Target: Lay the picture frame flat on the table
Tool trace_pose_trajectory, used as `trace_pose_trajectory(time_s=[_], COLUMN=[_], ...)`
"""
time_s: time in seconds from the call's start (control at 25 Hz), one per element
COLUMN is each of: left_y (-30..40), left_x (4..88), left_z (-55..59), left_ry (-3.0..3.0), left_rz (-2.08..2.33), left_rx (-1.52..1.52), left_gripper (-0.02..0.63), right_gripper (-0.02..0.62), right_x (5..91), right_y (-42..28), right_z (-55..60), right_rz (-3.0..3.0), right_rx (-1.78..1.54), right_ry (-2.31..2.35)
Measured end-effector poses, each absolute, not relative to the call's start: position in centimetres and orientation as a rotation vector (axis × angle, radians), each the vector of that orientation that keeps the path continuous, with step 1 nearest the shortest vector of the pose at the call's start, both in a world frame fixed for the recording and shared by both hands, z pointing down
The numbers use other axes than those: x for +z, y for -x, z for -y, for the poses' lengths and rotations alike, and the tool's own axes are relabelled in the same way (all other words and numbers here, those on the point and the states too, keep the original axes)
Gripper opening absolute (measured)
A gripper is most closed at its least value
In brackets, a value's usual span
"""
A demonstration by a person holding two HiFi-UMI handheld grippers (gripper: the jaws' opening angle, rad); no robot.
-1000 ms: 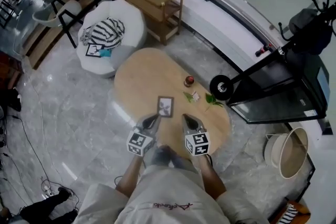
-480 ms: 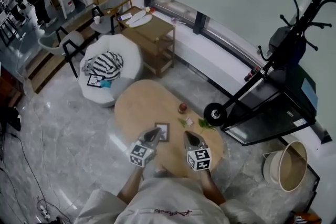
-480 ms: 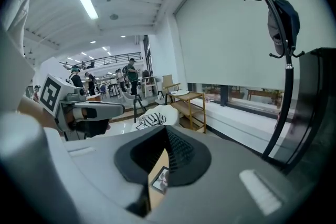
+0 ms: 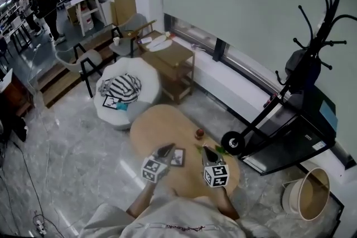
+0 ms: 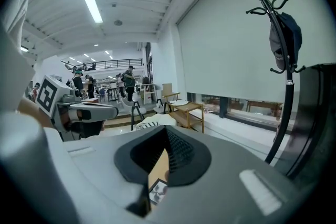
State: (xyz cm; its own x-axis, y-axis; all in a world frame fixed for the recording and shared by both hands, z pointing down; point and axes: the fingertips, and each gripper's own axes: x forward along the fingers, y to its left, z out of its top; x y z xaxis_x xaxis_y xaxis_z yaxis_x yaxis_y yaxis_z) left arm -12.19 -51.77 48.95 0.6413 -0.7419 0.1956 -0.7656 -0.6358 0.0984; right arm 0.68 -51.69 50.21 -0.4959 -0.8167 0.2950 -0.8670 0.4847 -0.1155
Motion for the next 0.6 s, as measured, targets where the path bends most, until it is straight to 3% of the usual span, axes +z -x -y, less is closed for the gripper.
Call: trace_pose_trajectory(time_s=[0.6], left_y=[13.8], left_x=[45.8], left_z=[52.4], left_ry=[-2.710], left_rz=[1.319], left_rx=[0.159], left_gripper=[0.000], right_gripper=[0.003], right_x=[48.0], right_y=[0.6], right_z=[52.6], right_rz=[2.577], right_rx=[0.326], right_ry=[-1.454])
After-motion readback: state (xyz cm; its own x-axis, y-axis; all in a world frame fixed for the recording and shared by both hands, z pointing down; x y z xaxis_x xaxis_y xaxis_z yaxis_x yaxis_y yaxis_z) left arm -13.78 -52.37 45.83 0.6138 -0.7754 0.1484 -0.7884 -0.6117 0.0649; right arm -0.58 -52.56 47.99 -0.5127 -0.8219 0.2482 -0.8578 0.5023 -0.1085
